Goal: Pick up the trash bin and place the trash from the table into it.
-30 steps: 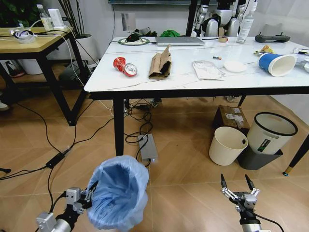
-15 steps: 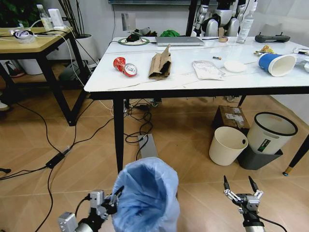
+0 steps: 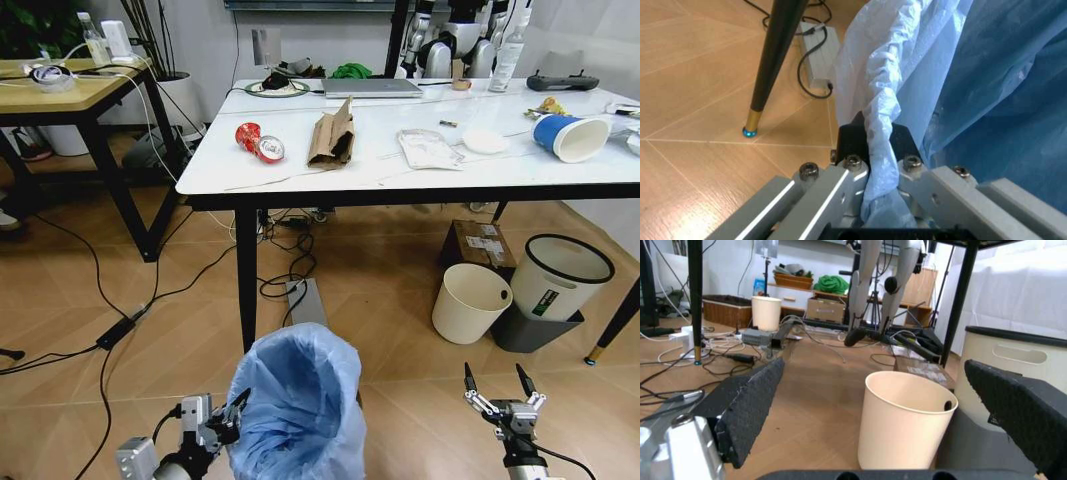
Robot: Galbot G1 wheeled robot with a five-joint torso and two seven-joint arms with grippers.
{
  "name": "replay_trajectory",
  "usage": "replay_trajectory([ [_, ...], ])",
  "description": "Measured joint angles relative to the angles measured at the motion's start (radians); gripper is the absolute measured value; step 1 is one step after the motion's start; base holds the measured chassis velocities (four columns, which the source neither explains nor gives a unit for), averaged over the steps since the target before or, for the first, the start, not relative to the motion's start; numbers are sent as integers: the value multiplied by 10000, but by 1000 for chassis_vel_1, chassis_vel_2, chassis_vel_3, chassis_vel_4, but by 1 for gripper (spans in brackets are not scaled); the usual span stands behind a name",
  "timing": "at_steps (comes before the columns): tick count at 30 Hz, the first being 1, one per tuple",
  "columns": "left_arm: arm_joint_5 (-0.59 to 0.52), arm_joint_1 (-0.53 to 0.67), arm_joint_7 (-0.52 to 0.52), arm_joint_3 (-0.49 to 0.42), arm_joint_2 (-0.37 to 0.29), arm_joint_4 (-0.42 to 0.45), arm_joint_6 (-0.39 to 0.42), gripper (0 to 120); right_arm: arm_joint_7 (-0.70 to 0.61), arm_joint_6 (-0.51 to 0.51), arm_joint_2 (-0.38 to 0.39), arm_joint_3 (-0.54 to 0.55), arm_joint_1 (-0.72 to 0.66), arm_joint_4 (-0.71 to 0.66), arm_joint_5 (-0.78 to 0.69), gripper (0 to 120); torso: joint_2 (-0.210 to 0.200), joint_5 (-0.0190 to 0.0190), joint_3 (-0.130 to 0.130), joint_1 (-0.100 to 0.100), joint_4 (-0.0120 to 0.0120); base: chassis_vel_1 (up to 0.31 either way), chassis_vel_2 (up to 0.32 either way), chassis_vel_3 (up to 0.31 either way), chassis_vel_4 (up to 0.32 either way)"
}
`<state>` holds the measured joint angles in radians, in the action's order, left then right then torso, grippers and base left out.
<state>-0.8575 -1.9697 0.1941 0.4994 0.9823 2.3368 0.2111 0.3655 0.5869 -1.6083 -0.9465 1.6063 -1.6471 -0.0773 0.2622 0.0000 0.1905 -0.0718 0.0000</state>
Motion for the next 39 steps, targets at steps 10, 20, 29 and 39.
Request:
replay_trajectory([
  [10,172,46,-509,354,569,-422,-51,0,-4,27,1,29,9,42,-95,100,453,1,326,-127,0,0,0,0,0],
  [20,430,-60,-706,395,993,-655,-98,0,-14,44,1,99,-62,52,-504,100,913,0,640,-274,0,0,0,0,0],
  [29,347,-287,-613,531,889,-263,14,0,16,55,90,126,-31,113,-659,100,1225,1,847,-377,0,0,0,0,0],
  [39,406,-744,-800,945,367,-108,20,0,66,82,285,210,-89,284,-708,100,1665,0,1134,-530,0,0,0,0,0],
])
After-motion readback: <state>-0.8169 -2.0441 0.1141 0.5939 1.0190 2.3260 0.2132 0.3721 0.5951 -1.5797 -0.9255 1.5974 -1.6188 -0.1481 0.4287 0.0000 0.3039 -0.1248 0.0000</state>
